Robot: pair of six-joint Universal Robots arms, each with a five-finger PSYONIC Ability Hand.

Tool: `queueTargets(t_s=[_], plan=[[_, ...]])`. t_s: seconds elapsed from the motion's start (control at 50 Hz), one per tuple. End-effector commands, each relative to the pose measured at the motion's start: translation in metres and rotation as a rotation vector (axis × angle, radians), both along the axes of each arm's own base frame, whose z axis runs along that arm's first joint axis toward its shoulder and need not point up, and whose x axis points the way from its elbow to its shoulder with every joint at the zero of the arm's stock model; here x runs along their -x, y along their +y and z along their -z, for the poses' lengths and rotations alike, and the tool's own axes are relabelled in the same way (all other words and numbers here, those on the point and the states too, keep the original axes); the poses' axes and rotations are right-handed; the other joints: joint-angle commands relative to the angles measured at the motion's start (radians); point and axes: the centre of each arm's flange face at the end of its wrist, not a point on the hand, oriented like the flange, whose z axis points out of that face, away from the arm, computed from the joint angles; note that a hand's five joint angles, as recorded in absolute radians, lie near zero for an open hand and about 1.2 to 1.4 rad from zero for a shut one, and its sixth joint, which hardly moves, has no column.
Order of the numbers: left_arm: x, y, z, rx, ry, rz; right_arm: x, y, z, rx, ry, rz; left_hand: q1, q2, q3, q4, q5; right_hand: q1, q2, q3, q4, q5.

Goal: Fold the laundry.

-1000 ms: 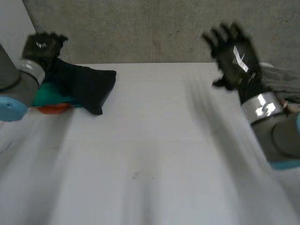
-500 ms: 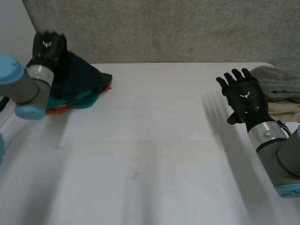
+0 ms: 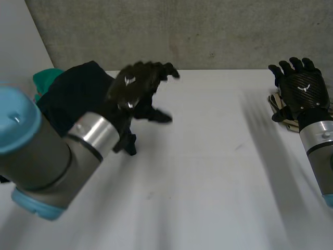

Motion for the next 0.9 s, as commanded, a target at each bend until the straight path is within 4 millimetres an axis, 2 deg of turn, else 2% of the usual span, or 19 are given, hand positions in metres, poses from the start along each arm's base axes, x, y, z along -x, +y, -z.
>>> queueTargets(t_s=[0.02, 0.04, 0.08, 0.1, 0.18, 0.24, 0.32, 0.4, 0.46, 0.48, 0.5, 0.54, 0.56, 0.62, 0.64, 0.68, 0.72, 0.8, 0.9], plan=[[-0.034, -0.066, 0.019, 0.137, -0.147, -0.269, -0.006, 0.001, 0.011, -0.037, 0.010, -0.023, -0.256, -0.403, -0.405, -0.421, -0.354, -0.050, -0.039, -0.033, -0.037, -0.049], [-0.047, -0.086, 0.021, 0.168, -0.198, -0.338, -0.008, 0.002, 0.014, -0.046, 0.015, -0.028, -0.256, -0.403, -0.405, -0.421, -0.354, -0.050, -0.039, -0.033, -0.037, -0.049], [-0.056, -0.104, 0.024, 0.190, -0.248, -0.385, -0.011, 0.004, 0.017, -0.058, 0.023, -0.035, -0.256, -0.403, -0.405, -0.421, -0.354, -0.050, -0.039, -0.033, -0.037, -0.049], [-0.068, -0.123, 0.030, 0.202, -0.304, -0.428, -0.012, 0.004, 0.019, -0.063, 0.028, -0.037, -0.256, -0.403, -0.405, -0.421, -0.354, -0.050, -0.039, -0.033, -0.037, -0.049], [-0.095, -0.162, 0.055, 0.192, -0.448, -0.504, -0.016, 0.007, 0.026, -0.072, 0.063, -0.042, -0.256, -0.403, -0.405, -0.421, -0.354, -0.050, -0.039, -0.033, -0.037, -0.049], [-0.113, -0.185, 0.079, 0.153, -0.545, -0.524, -0.018, 0.007, 0.033, -0.081, 0.090, -0.047, -0.256, -0.403, -0.405, -0.421, -0.354, -0.050, -0.039, -0.033, -0.037, -0.049], [-0.123, -0.205, 0.107, 0.135, -0.618, -0.522, -0.021, 0.008, 0.040, -0.090, 0.116, -0.051, -0.256, -0.403, -0.405, -0.421, -0.354, -0.050, -0.039, -0.033, -0.037, -0.049], [-0.129, -0.226, 0.123, 0.165, -0.649, -0.546, -0.023, 0.008, 0.044, -0.094, 0.134, -0.048, -0.212, -0.359, -0.362, -0.377, -0.311, -0.050, -0.039, -0.033, -0.037, -0.049], [-0.131, -0.236, 0.124, 0.185, -0.647, -0.571, -0.023, 0.008, 0.044, -0.094, 0.140, -0.042, 0.400, 0.253, 0.251, 0.235, 0.302, -0.050, -0.039, -0.033, -0.037, -0.049], [-0.132, -0.240, 0.115, 0.204, -0.632, -0.596, -0.023, 0.008, 0.044, -0.094, 0.141, -0.039, 0.891, 0.744, 0.741, 0.726, 0.792, -0.050, -0.039, -0.033, -0.037, -0.049], [-0.132, -0.240, 0.111, 0.210, -0.625, -0.607, -0.022, 0.008, 0.044, -0.092, 0.142, -0.036, 0.965, 0.818, 0.816, 0.800, 0.867, -0.050, -0.039, -0.033, -0.037, -0.049], [-0.129, -0.240, 0.093, 0.236, -0.596, -0.633, -0.021, 0.008, 0.043, -0.089, 0.141, -0.030, 0.966, 0.819, 0.817, 0.801, 0.867, -0.050, -0.039, -0.033, -0.037, -0.049], [-0.124, -0.236, 0.071, 0.268, -0.540, -0.659, -0.021, 0.008, 0.042, -0.088, 0.140, -0.026, 0.966, 0.819, 0.817, 0.801, 0.867, -0.050, -0.039, -0.033, -0.037, -0.049], [-0.113, -0.228, 0.035, 0.317, -0.414, -0.675, -0.020, 0.007, 0.040, -0.084, 0.139, -0.023, 0.966, 0.819, 0.817, 0.801, 0.867, -0.050, -0.039, -0.033, -0.037, -0.049], [-0.102, -0.219, 0.006, 0.368, -0.310, -0.662, -0.020, 0.007, 0.039, -0.084, 0.135, -0.020, 0.966, 0.819, 0.817, 0.801, 0.867, -0.050, -0.039, -0.033, -0.037, -0.049], [-0.092, -0.209, -0.018, 0.411, -0.232, -0.642, -0.020, 0.007, 0.039, -0.083, 0.134, -0.020, 0.966, 0.819, 0.817, 0.801, 0.867, -0.050, -0.039, -0.033, -0.037, -0.049], [-0.075, -0.187, -0.052, 0.449, -0.125, -0.583, -0.020, 0.008, 0.037, -0.080, 0.134, -0.020, 0.966, 0.819, 0.817, 0.801, 0.867, -0.050, -0.039, -0.033, -0.037, -0.049], [-0.043, -0.141, -0.087, 0.457, -0.012, -0.420, -0.018, 0.008, 0.034, -0.071, 0.131, -0.011, 0.966, 0.819, 0.817, 0.801, 0.867, -0.050, -0.039, -0.033, -0.037, -0.049], [-0.010, -0.082, -0.093, 0.388, 0.043, -0.195, -0.011, 0.004, 0.023, -0.043, 0.122, 0.026, 0.966, 0.819, 0.817, 0.801, 0.867, -0.050, -0.039, -0.033, -0.037, -0.049]])
